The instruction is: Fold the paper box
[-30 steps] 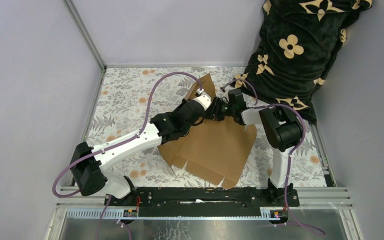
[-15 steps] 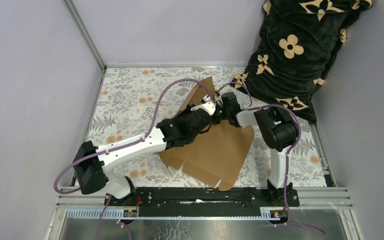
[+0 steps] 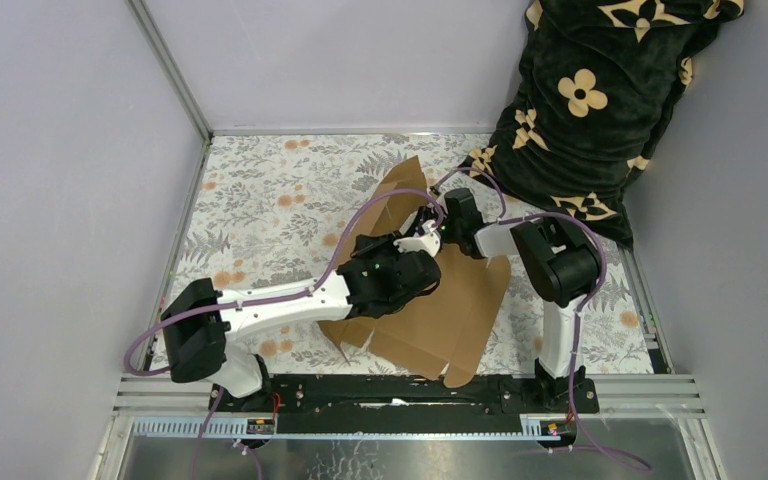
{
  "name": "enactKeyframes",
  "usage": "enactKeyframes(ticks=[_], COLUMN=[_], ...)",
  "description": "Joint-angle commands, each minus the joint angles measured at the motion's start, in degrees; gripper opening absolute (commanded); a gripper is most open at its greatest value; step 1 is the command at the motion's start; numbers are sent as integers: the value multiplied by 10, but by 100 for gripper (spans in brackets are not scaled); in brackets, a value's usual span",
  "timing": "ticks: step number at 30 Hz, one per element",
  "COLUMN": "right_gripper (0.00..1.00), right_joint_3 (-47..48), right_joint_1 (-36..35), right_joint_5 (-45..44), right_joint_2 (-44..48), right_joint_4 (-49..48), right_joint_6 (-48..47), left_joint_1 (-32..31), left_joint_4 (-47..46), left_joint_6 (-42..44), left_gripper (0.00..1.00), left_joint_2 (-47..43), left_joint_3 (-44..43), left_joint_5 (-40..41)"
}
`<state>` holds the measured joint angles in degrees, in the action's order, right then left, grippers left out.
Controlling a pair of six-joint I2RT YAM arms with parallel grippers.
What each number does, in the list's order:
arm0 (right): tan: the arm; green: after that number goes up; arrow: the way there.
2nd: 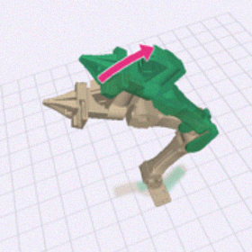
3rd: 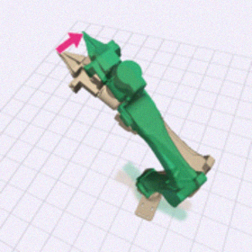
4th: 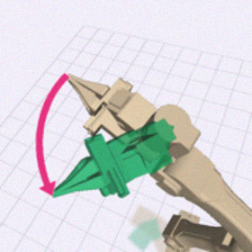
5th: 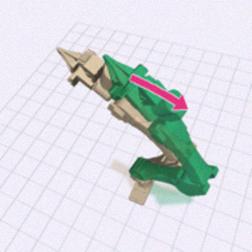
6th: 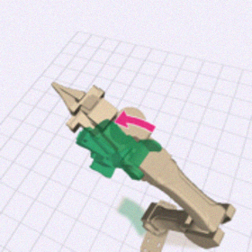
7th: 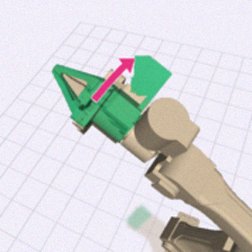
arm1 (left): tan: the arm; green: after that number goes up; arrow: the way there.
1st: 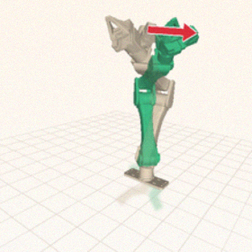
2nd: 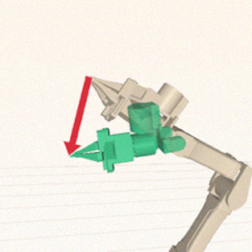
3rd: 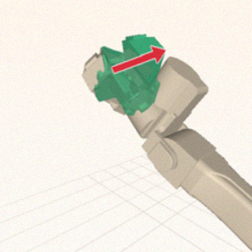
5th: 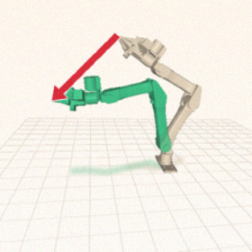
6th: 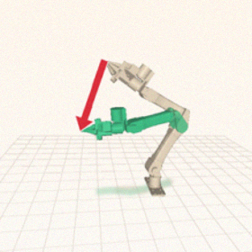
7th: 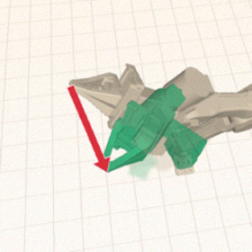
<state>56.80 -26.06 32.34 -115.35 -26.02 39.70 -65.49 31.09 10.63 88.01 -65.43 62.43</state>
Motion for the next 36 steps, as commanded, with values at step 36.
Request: enactKeyframes(ticks=[36], right_gripper=[36], right_joint_3=[180], right_joint_1=[116], right_joint_5=[99], right_joint_2=[132], right_joint_4=[76], right_joint_6=[84], left_joint_1=[-55], left_joint_4=[10], left_joint_6=[-7], left_gripper=[0], left_joint_2=[-49], left_joint_3=[19], left_joint_5=[115])
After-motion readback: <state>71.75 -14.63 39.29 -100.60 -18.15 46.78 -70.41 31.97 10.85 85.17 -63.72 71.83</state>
